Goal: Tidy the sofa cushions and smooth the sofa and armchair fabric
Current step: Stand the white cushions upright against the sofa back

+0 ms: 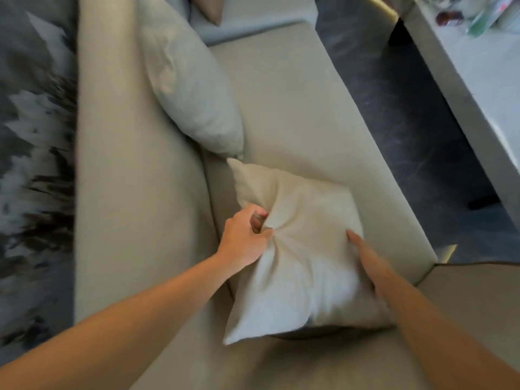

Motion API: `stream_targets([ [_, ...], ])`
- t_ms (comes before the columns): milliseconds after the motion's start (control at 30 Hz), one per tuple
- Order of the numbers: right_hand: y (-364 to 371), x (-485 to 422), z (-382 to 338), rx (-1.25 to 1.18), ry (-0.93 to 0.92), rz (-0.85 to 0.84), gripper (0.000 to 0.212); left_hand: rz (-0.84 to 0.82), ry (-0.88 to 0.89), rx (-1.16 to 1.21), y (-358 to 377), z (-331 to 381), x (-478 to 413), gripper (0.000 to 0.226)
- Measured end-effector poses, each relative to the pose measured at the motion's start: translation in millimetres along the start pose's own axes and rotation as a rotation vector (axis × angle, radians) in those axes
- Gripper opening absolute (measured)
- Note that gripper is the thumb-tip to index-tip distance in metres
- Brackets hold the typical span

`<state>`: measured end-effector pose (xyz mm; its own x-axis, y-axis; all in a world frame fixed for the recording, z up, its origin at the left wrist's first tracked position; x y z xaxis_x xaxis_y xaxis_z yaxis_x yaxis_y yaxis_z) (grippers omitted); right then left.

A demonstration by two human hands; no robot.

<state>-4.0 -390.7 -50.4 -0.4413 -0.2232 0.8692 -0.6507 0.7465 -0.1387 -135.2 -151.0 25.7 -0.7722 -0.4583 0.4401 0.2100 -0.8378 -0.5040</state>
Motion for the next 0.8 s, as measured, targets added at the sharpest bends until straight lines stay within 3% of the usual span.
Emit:
stream_targets([
  [133, 82.6, 48.2, -42.3, -0.185, -0.042, -0.208, 0.067, 0.134, 0.147, -0.038, -65.1, 42.9, 38.1, 0.022],
  [267, 178.9, 96.6, -79.0, -0.056, -0.204, -0.418, 0.045, 0.228, 0.003, 0.054, -90.6, 41.6, 76.1, 0.020],
  [333, 198.1, 115.0, -87.3, 0.022, -0.260, -0.406, 0.056, 0.122, -0.091, 0.140, -99.1, 30.5, 87.9, 0.014],
  [500, 186.9, 163.3, -86.9, 0.122, -0.131, -0.437, 0.067, -0.205, 0.011, -0.418, -115.0, 9.6, 115.3, 0.029],
  [667, 180.1, 211.1, -89.5, 0.184, -0.121, -0.415, 0.064, -0.408, 0.095, -0.693, -119.0, 8.9, 153.5, 0.053],
  [800, 170.4, 247.7, -79.8, 0.211, -0.101, -0.363, 0.046, -0.540, 0.069, -0.836, -125.4, 11.5, 176.9, 0.037],
])
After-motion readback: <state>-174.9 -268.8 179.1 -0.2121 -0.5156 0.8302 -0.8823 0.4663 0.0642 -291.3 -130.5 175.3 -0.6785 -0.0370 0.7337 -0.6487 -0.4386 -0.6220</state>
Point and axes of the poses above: each hand's wrist, its own x-axis away from the middle knuckle, its own y-axis out of the palm, z = x × y, the point moved 1 cm from there along -x, towards the middle knuckle, and after that the axes turned 11 degrees about -z, right-handed, at the moved point
